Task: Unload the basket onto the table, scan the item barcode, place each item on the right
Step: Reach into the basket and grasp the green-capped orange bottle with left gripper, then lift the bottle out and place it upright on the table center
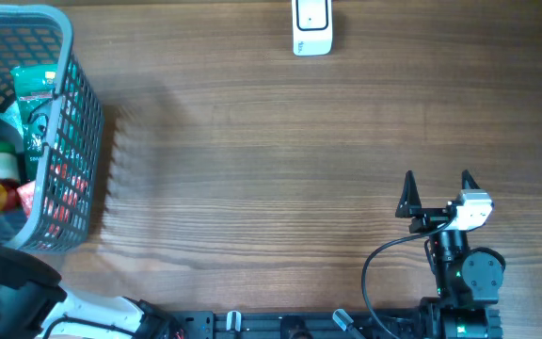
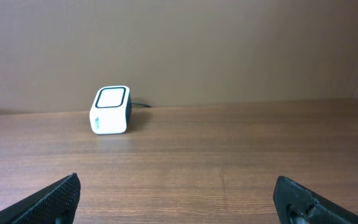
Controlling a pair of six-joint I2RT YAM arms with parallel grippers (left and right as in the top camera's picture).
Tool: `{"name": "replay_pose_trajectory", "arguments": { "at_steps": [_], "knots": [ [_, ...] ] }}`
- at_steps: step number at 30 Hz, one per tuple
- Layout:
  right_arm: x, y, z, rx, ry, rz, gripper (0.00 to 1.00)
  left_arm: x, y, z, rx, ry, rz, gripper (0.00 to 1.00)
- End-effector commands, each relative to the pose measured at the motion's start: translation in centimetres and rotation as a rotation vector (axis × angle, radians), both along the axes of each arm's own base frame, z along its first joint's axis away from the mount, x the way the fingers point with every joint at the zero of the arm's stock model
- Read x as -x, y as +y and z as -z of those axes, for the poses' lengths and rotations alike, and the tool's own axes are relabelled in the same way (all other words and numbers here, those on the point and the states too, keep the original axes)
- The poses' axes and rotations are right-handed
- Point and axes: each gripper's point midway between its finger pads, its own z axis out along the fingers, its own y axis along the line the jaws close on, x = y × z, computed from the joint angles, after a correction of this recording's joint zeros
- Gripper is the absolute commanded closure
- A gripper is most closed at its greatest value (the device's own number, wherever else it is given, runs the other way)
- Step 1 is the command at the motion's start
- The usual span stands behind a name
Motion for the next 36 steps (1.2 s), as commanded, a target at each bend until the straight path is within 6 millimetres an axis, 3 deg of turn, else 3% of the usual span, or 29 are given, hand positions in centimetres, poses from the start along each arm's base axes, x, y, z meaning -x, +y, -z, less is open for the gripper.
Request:
{"name": "replay_pose_trajectory", "arguments": {
  "at_steps": [1, 9, 13, 17, 24, 27, 31, 36],
  "knots": [
    [0.0, 0.3, -0.1, 0.009, -0.004, -0.018, 0.00, -0.9, 0.2, -4.7, -0.087, -0.103, 0.025, 0.75],
    [0.0, 0.3, -0.1, 0.009, -0.003, -0.018, 0.00, -2.7, -1.7, -10.3, -0.127, -0.301, 0.082, 0.75],
    [0.0, 0.3, -0.1, 0.009, -0.004, -0.018, 0.00, -4.5, -4.5, -15.5, -0.122, -0.508, 0.161, 0.75],
    [0.0, 0.3, -0.1, 0.008, -0.004, -0.018, 0.00, -5.0, -7.5, -20.3, -0.111, -0.673, 0.211, 0.76],
    [0.0, 0.3, -0.1, 0.009, -0.003, -0.018, 0.00, -4.5, -15.8, -26.7, -0.129, -0.863, 0.407, 0.76],
    [0.0, 0.3, -0.1, 0.008, -0.004, -0.018, 0.00, -4.2, -20.8, -28.7, -0.150, -0.909, 0.532, 0.75],
    [0.0, 0.3, -0.1, 0.009, -0.004, -0.018, 0.00, -4.1, -25.6, -29.1, -0.195, -0.881, 0.654, 0.77],
    [0.0, 0.3, -0.1, 0.009, -0.003, -0.018, 0.00, -4.0, -30.5, -26.3, -0.198, -0.724, 0.786, 0.77]
  ]
}}
